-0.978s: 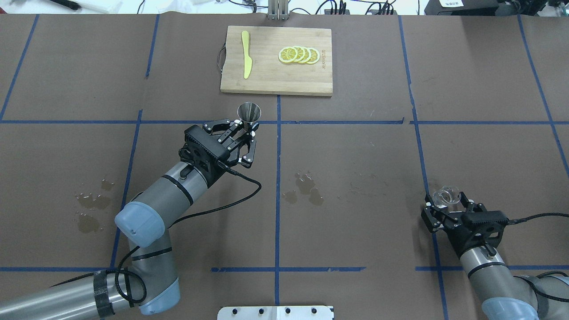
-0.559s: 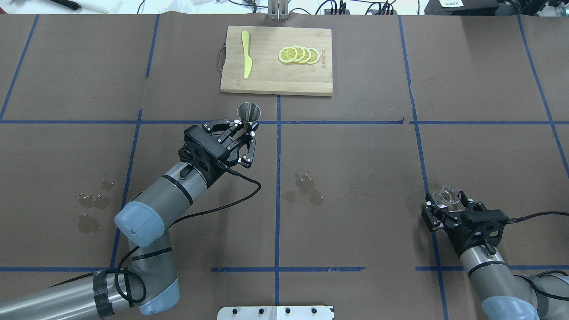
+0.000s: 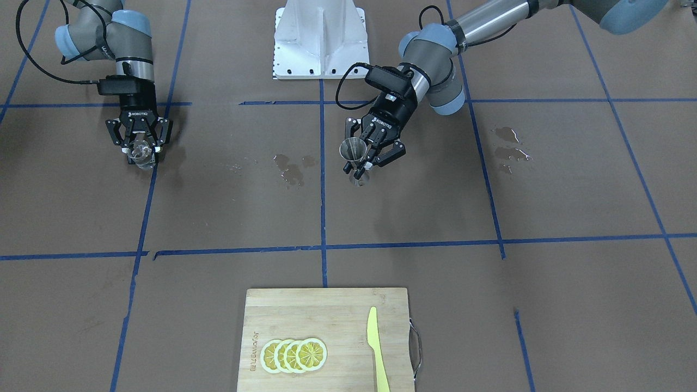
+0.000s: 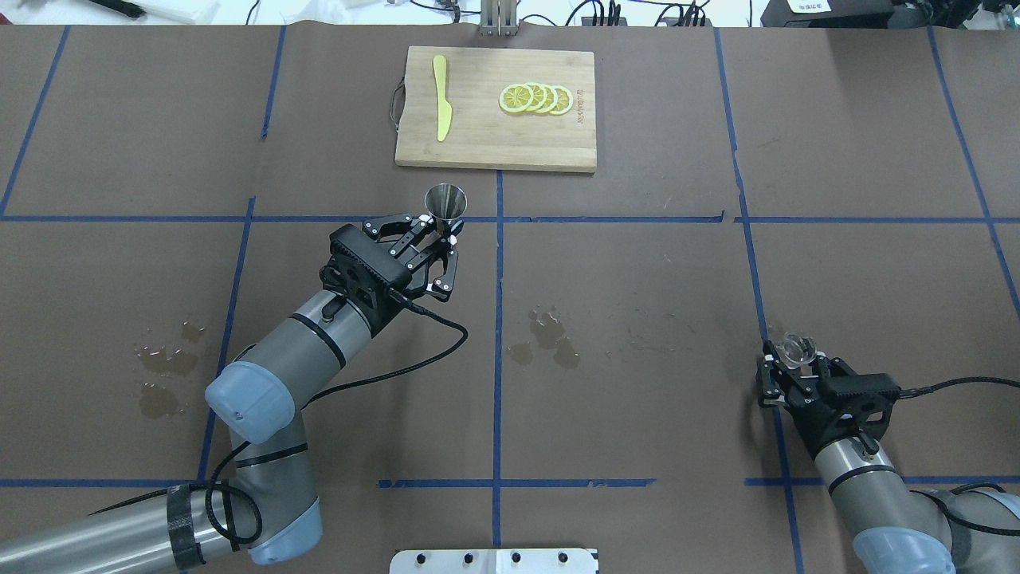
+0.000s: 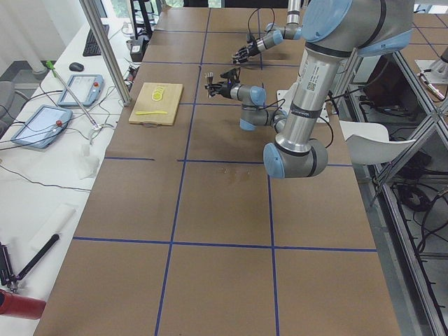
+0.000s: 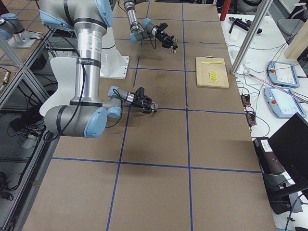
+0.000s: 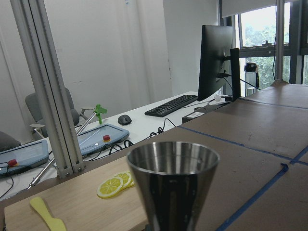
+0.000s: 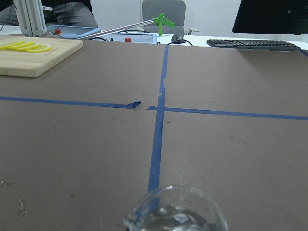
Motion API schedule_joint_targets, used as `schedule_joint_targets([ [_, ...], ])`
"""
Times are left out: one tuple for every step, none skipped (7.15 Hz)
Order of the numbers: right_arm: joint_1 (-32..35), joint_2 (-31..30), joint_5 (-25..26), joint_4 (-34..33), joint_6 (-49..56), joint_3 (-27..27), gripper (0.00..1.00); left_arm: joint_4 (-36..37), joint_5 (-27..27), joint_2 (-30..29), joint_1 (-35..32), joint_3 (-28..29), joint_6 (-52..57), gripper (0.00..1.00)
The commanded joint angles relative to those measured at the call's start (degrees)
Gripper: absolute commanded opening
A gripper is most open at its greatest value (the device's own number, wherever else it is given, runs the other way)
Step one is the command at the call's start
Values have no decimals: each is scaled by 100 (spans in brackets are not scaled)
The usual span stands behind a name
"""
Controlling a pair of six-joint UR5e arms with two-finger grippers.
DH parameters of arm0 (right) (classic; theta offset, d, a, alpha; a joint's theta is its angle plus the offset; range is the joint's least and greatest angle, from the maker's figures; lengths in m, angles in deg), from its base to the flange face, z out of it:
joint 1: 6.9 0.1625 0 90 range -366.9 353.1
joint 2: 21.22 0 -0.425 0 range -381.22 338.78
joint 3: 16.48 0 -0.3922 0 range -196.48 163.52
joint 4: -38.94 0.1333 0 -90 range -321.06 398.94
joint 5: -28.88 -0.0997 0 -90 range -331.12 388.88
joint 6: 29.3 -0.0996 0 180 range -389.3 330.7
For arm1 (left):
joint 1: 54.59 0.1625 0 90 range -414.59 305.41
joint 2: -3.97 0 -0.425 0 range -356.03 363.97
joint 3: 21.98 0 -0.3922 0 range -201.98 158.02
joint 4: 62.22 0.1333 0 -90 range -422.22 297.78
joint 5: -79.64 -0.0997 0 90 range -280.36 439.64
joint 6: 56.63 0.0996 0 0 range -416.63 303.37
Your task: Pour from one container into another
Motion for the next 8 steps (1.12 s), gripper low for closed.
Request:
schedule_joint_targets([
  [34, 66, -105, 16, 87, -25, 26, -1, 0, 0, 3, -6, 0, 0],
  [95, 75, -132, 34, 280, 45, 17, -1, 0, 0, 3, -6, 0, 0],
  [148, 75, -133, 34, 534, 237, 15, -1, 0, 0, -5, -6, 0, 0],
  [183, 66, -133, 43, 815, 561, 15, -1, 0, 0, -5, -6, 0, 0],
  [184, 57, -124, 34, 1027, 860, 15, -1, 0, 0, -5, -15, 0, 0],
  [166, 75, -124, 34, 1342, 1020, 11, -1, 9, 0, 3, -15, 0, 0],
  [149, 75, -132, 25, 1693, 1300, 5, -1, 9, 0, -5, -15, 0, 0],
  [149, 362, -124, 8, 2280, 1433, 5, -1, 122, 0, -14, -15, 9, 0],
])
